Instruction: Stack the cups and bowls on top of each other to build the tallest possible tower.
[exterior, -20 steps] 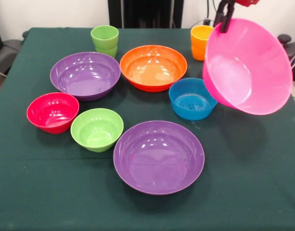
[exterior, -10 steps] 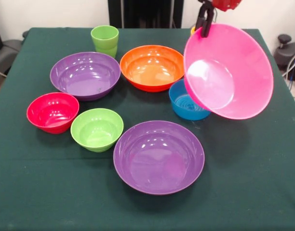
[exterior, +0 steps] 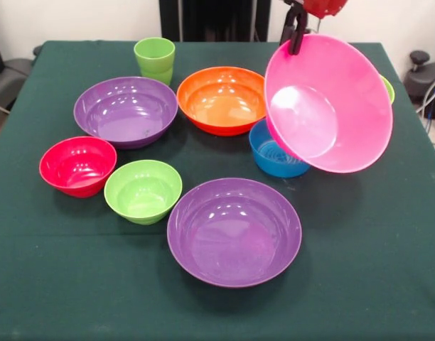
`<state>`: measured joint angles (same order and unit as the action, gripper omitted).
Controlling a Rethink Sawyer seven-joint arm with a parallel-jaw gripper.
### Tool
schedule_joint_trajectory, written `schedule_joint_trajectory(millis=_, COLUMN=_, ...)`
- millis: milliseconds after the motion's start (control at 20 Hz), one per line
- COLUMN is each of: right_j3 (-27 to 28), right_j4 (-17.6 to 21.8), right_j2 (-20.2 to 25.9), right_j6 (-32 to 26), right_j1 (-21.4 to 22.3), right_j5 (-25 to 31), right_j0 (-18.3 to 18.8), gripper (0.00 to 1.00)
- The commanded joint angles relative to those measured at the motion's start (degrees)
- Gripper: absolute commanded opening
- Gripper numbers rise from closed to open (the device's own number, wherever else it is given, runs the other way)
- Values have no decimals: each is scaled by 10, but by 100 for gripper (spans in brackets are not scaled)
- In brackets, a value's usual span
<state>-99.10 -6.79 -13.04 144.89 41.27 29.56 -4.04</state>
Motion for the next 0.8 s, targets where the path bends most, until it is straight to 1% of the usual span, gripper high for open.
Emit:
schedule_joint_trajectory(millis=50, right_j3=-36, right_j4=47, right_j2=59, right_j6=-23, right_j1=1, right_j5=-43, right_j0=7, gripper=0)
schedule_joint_trajectory(millis=350, right_j3=-38, right_j4=53, right_j2=68, right_j6=-28, right_j1=-10, right_j5=-64, right_j0=18, gripper=0)
schedule_joint_trajectory(millis=800, right_j3=-23, right_j4=60, right_j2=74, right_j6=-17, right_j1=-33, right_j5=-81, right_j0=22, gripper=0)
